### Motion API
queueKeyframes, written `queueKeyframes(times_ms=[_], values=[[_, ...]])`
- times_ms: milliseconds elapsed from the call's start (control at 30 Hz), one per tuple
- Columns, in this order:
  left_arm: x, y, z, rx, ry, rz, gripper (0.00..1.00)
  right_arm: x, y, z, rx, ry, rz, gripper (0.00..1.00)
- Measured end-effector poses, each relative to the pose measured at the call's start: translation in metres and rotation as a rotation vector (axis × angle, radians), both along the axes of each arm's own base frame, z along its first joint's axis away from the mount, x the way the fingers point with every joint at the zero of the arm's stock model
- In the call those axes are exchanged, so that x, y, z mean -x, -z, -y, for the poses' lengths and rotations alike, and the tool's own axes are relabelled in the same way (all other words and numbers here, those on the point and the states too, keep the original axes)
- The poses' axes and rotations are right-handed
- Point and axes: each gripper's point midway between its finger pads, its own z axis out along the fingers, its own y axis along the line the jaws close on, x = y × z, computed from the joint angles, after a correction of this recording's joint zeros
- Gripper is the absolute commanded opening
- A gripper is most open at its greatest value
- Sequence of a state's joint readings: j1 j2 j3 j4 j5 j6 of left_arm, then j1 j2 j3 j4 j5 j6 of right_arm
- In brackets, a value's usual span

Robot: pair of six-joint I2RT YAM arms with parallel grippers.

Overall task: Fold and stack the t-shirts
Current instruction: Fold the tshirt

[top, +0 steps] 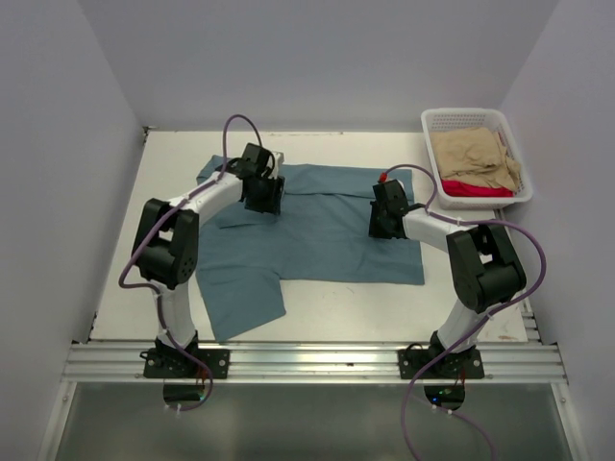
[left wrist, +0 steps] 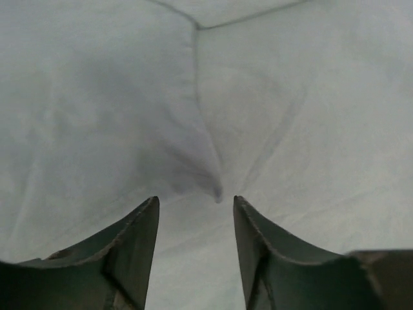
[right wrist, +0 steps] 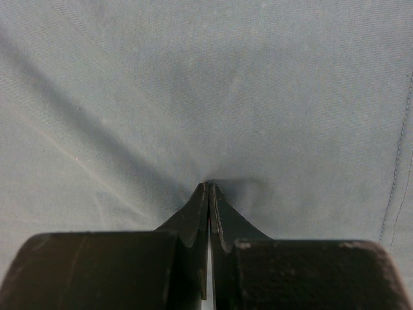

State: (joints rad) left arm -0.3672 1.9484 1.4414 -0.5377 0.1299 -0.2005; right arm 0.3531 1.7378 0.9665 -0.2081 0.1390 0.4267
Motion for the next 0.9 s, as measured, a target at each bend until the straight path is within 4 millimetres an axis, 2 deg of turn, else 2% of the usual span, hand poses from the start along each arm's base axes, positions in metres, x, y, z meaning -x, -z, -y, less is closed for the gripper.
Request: queueKeyframes(times_ms=[67,167,267,300,400,467,600,700,900], values=[[-0.003,0.001,-0.008,-0.036,-0.04,0.011,0.63,0.0,0.0,0.0,0.0,0.0,0.0,0.0],[-0.001,0.0,-0.021,-0.082,-0.095,0.033,0.62,0.0,0.0,0.0,0.0,0.0,0.0,0.0],[0.001,-0.009,-0.033,-0.105,-0.156,0.08,0.25,0.0,0.0,0.0,0.001,0.0,-0.001,0.0],[0.0,-0.013,-0.036,-0.109,-0.176,0.103,0.02,0.0,0.0,0.0,0.001,0.0,-0.001,0.0],[-0.008,-0.016,-0.042,-0.121,-0.217,0.156,0.0,0.0,0.0,0.0,0.001,0.001,-0.001,0.0],[-0.013,-0.01,-0.045,-0.119,-0.245,0.172,0.0,0.002,0.0,0.001,0.002,0.001,-0.003,0.0],[-0.014,0.015,-0.054,-0.13,-0.299,0.162,0.0,0.004,-0.001,0.002,0.006,0.003,-0.005,0.0],[-0.005,0.039,-0.067,-0.168,-0.342,0.118,0.0,0.005,-0.001,0.003,0.011,0.004,-0.008,0.0],[-0.01,0.041,-0.079,-0.146,-0.45,0.142,0.0,0.009,-0.001,0.007,0.025,0.011,-0.017,0.0]])
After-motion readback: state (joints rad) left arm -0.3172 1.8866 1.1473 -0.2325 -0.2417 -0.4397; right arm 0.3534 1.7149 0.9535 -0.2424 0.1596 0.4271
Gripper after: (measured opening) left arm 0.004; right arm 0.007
